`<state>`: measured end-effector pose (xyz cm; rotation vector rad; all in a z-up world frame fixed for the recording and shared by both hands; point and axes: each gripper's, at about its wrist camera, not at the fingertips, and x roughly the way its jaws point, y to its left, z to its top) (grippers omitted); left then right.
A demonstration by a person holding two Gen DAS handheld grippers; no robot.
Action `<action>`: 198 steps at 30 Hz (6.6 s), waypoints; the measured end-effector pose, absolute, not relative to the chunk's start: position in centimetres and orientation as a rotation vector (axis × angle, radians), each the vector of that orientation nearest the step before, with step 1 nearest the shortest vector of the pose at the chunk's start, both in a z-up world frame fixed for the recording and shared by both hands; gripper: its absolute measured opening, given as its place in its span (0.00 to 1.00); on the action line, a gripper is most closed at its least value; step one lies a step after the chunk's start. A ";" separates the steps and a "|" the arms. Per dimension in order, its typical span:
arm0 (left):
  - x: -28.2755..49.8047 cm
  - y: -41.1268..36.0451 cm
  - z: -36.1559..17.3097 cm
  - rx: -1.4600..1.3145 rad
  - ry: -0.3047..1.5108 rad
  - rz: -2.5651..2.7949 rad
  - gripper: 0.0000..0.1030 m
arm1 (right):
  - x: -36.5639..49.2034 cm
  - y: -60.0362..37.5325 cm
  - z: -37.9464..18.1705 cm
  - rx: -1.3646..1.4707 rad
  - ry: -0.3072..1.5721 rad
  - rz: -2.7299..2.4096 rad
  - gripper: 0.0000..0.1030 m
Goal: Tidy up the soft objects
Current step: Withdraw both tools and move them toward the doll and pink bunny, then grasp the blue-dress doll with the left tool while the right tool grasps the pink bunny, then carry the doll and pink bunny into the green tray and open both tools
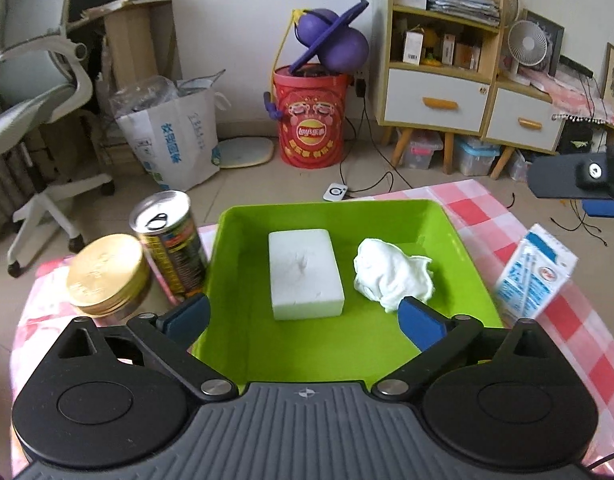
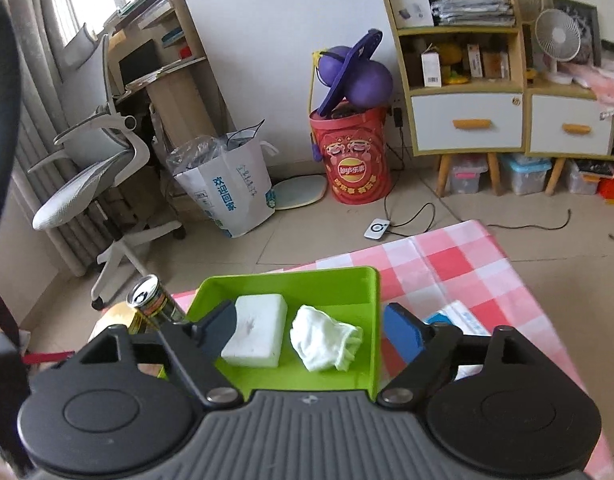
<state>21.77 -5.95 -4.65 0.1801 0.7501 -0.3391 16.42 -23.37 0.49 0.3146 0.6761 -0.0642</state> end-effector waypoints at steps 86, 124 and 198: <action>11.3 5.3 -15.9 0.102 0.791 -0.622 0.41 | 7.2 -14.2 -14.8 0.241 0.803 0.378 0.25; 8.8 7.0 -8.8 0.057 0.694 -0.522 0.08 | 5.1 -17.1 -8.7 0.356 0.687 0.341 0.16; 25.2 -6.0 -10.3 0.230 0.887 -0.460 0.52 | 19.6 -21.9 -9.3 0.332 0.802 0.097 0.31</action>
